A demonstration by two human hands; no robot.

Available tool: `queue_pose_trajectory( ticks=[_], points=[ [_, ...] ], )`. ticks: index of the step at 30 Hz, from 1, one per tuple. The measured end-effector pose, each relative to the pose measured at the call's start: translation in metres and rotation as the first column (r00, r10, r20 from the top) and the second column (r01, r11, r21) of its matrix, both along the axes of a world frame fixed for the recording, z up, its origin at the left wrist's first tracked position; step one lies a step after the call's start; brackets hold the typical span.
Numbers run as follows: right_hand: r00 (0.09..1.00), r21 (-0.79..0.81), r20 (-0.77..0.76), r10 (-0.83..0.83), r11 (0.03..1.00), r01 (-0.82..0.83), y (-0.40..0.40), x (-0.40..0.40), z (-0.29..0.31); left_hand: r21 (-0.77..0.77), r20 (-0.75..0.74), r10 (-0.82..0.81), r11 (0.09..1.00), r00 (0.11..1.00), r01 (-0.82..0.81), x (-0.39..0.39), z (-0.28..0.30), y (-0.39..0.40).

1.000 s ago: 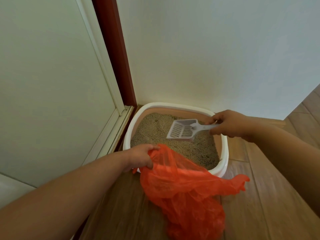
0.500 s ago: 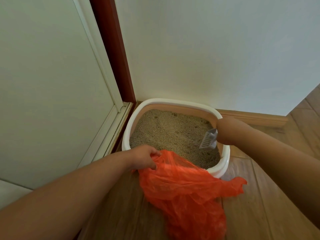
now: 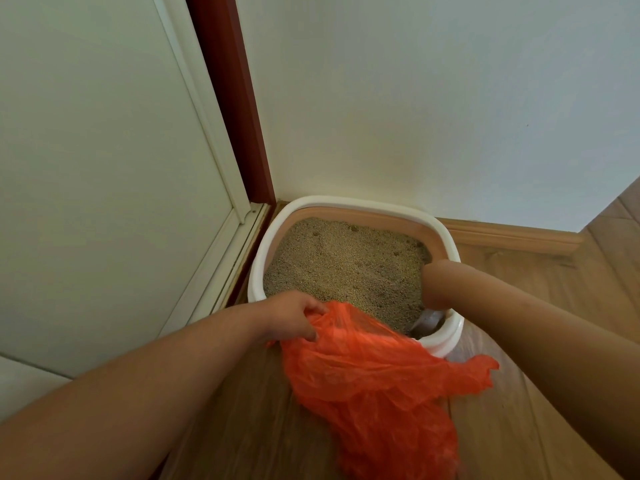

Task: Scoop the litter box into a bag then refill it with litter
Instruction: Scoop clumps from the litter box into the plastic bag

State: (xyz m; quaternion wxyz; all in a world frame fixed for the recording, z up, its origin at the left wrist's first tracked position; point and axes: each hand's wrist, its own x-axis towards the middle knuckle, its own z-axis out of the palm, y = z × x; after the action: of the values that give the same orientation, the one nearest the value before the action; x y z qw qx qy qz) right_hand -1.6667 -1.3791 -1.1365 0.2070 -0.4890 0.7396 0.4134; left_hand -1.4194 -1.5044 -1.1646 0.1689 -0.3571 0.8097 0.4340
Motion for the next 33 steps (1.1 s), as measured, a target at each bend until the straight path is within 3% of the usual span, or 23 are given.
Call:
queue_pose_trajectory(
  ticks=[3,6,11,13,21,25,33],
  points=[
    [1.000,-0.004,0.011,-0.019,1.000,0.019,0.002,-0.008,-0.001,0.011,-0.014,-0.002,1.000,1.000,0.003,0.001,0.001,0.000],
    [0.974,-0.057,0.092,-0.208,0.975,0.213,0.008,-0.019,-0.001,0.030,-0.020,0.006,1.000,1.000,-0.005,0.003,0.002,0.001],
    [0.902,-0.397,0.241,-0.358,0.812,0.428,0.027,-0.043,-0.021,0.033,-0.014,0.006,0.999,1.000,-0.006,0.003,0.003,0.000],
    [0.881,-0.426,0.304,-0.362,0.776,0.465,0.030,-0.043,-0.030,0.030,-0.015,0.013,0.999,1.000,-0.012,0.002,0.001,-0.001],
    [0.914,-0.414,0.298,-0.276,0.825,0.385,0.022,-0.023,-0.046,-0.017,-0.017,-0.006,1.000,1.000,0.005,-0.006,-0.003,0.001],
    [0.863,-0.538,0.393,-0.317,0.682,0.495,0.025,-0.034,-0.074,-0.019,-0.019,-0.013,1.000,1.000,0.013,-0.006,-0.006,-0.001],
    [0.818,-0.582,0.491,-0.299,0.587,0.563,0.014,-0.036,-0.073,-0.005,-0.047,0.022,1.000,0.999,-0.022,-0.005,-0.013,-0.006]
  ],
)
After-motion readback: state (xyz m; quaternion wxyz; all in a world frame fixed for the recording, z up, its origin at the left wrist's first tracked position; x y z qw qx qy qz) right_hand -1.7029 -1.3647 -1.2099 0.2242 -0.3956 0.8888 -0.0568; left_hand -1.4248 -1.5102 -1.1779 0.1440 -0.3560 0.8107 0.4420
